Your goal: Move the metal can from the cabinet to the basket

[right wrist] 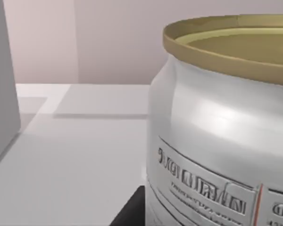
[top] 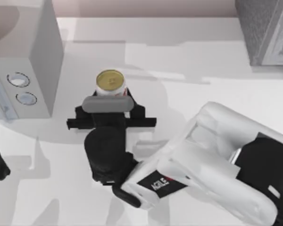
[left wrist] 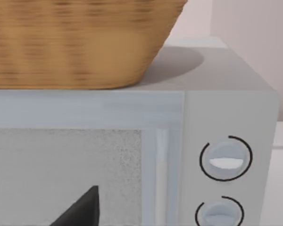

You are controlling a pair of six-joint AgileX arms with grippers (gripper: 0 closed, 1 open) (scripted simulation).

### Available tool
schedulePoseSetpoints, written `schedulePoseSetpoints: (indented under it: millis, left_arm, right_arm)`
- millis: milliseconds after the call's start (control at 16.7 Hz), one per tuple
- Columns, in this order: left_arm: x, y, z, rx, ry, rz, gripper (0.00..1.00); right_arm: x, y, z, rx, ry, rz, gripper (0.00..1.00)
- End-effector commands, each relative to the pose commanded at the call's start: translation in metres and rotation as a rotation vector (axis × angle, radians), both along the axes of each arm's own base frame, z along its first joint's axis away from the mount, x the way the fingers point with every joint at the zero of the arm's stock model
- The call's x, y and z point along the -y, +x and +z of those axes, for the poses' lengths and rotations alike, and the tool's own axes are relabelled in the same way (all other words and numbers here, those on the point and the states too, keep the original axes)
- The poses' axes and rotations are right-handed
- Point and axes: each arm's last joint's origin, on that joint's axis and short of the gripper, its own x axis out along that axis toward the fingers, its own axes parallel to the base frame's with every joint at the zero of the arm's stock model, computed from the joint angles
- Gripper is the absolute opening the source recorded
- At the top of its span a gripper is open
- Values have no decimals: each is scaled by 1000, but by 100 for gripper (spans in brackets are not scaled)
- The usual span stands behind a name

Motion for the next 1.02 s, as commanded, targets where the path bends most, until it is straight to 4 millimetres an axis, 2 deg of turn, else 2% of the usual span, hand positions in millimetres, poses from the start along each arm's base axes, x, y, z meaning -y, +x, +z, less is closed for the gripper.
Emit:
schedulePoseSetpoints:
  millis: [240,540,720,1020]
  left_arm:
    - [0,0,0,0,0,0,100]
    - [0,0,0,0,0,0,100]
    - [0,0,0,0,0,0,100]
    - [0,0,0,0,0,0,100]
  right_arm:
    - [2,2,-4,-7,-11,-4,0]
    - [0,23,-10,0,0,0,0]
    - [0,23,-10,0,0,0,0]
    - [0,23,-10,0,0,0,38]
